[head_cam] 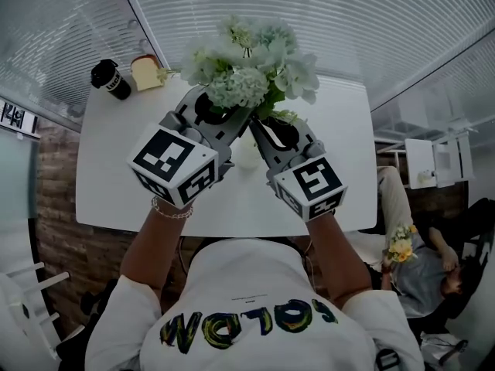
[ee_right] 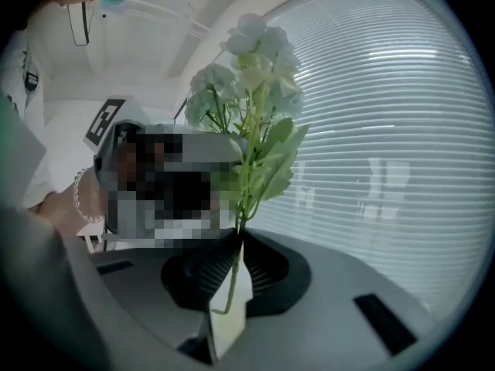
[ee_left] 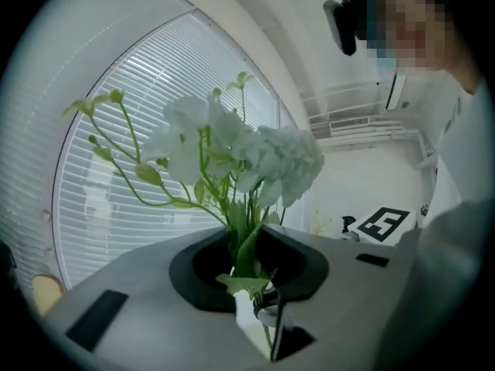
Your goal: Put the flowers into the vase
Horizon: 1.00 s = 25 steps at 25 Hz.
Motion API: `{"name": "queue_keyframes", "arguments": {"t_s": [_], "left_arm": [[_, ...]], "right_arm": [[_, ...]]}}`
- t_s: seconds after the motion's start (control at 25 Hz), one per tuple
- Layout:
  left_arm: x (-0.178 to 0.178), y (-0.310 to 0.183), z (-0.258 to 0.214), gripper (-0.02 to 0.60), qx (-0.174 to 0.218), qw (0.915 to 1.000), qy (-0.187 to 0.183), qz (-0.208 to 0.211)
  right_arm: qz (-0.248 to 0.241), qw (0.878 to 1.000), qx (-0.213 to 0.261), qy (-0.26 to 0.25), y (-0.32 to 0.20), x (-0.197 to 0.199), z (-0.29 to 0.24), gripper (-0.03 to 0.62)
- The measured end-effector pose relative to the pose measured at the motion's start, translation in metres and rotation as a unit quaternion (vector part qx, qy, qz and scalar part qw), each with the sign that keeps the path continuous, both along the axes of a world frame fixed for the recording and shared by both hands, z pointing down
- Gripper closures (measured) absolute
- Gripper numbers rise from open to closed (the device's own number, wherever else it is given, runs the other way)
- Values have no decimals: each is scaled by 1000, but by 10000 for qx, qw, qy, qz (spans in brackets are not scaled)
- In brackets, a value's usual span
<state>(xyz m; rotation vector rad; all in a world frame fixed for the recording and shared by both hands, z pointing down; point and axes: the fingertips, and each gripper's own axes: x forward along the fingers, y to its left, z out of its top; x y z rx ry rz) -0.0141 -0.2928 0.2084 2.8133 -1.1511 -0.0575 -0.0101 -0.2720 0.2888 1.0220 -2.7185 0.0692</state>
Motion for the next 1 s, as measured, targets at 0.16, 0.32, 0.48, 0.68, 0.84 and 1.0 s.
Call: {"name": "queue_keyframes", "arguments": {"t_s": [0.16,0.32,0.48,0.68,0.84,1.0], "left_arm": [[10,-2,17,491,-107,9998,-149,58],[11,-8,32,492,-184,9994,-285,41],[15,-10,50,492,-286,9989,-373,15],[17,-7,63,491,-305,9991,-281,-30],[15,-3,76,488,-338,9992,-190,-80],[14,-2,95,486,-339,9991,-205,-119]], "right_arm": [[74,9998,-51,178,-2,6,17,545],[144,9993,-74,351,-4,9,30,526],[204,9987,-109,451,-4,16,41,523],[245,9983,-203,491,-2,23,47,522],[237,9981,-271,509,3,22,56,516],[261,9979,-308,499,4,24,72,493]]}}
